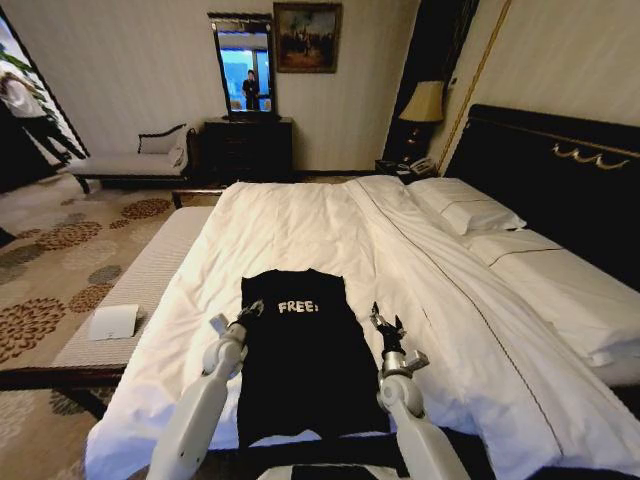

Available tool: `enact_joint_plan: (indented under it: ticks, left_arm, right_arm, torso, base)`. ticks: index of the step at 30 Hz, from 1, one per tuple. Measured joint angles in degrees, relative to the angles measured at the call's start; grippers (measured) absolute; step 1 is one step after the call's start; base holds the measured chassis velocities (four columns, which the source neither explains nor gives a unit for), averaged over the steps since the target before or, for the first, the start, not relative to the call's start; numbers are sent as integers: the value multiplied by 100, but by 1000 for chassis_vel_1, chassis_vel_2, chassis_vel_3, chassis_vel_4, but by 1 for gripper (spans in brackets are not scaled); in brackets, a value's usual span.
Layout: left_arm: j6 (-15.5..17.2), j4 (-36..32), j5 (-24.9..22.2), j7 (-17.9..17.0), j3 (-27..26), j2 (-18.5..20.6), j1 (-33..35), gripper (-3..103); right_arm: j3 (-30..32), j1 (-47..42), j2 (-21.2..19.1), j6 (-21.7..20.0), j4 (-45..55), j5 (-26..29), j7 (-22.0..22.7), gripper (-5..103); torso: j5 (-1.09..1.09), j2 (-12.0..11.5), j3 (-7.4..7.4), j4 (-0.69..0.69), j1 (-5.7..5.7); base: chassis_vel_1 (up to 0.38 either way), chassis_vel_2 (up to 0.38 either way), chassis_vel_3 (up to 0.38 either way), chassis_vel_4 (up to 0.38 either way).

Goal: Fold the clothes on the bed.

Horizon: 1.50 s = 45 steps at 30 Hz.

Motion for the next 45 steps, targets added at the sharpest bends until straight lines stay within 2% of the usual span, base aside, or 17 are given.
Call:
enact_joint_plan:
  ticks: [1,4,9,10,15,17,19,20,22,26,33,36,39,45]
  left_arm:
    - [0,0,0,0,0,0,0,63]
    - [-5,-377,132,-8,-155,-3,469,80]
    - [-5,-879,331,-165,-458,-89,1114,90]
    - [8,-1020,483,-265,-604,-128,1346,98]
    - [19,-1493,670,-413,-1162,-218,1930,100]
    - [-30,-1842,691,-382,-1516,-259,2234,100]
    - [-59,-1940,709,-351,-1627,-275,2322,100]
    - [-155,-2128,816,-277,-1858,-312,2512,100]
    - [-190,-2169,860,-260,-1912,-319,2560,100]
    - [-497,-2546,1369,-135,-2303,-405,2926,100]
    - [-701,-2881,1813,-221,-2546,-601,3300,100]
    - [-922,-2874,2342,-325,-2490,-580,3299,100]
    - [-1029,-2840,2583,-512,-2427,-541,3224,100]
    - [-1104,-3045,2610,-935,-2317,-398,3166,100]
  right_arm:
    - [0,0,0,0,0,0,0,100]
    - [-6,-58,-9,1,101,-1,8,100]
    - [4,-186,-34,1,269,26,74,100]
    - [3,-252,-39,-20,352,57,149,100]
    - [-48,-478,-55,-111,608,161,308,100]
    - [-78,-591,-61,-129,733,171,310,100]
    - [-88,-633,-64,-130,782,214,287,100]
    - [-113,-732,-79,-135,869,326,212,100]
    - [-123,-757,-87,-138,887,354,194,100]
    - [-166,-871,-221,-147,941,361,105,100]
    - [-169,-934,-417,-255,1111,172,287,100]
    - [-76,-1003,-545,-132,1092,-395,283,100]
    - [82,-1142,-617,-20,1142,-590,190,100]
    - [510,-1710,-673,205,1320,-314,-88,100]
  torso:
    - [0,0,0,0,0]
    - [0,0,0,0,0]
    - [0,0,-1,0,0]
    - [-1,0,0,0,0]
    - [0,0,0,0,-1]
    - [0,0,0,0,-1]
    - [1,-1,0,0,-1]
    - [1,0,0,0,-1]
    - [1,-1,0,0,-1]
    - [0,0,0,0,-1]
    - [0,0,0,1,-1]
    - [1,0,0,1,-1]
    - [0,-1,1,0,0]
    - [1,-1,1,-2,1]
  base:
    - [0,0,0,0]
    - [0,0,0,0]
    - [0,0,0,0]
    - [0,0,0,0]
    - [0,0,0,0]
    - [0,0,0,0]
    - [0,0,0,0]
    - [0,0,0,0]
    - [0,0,0,0]
    - [0,0,0,0]
    - [0,0,0,0]
    - [0,0,0,0]
    - [0,0,0,0]
    - [0,0,0,0]
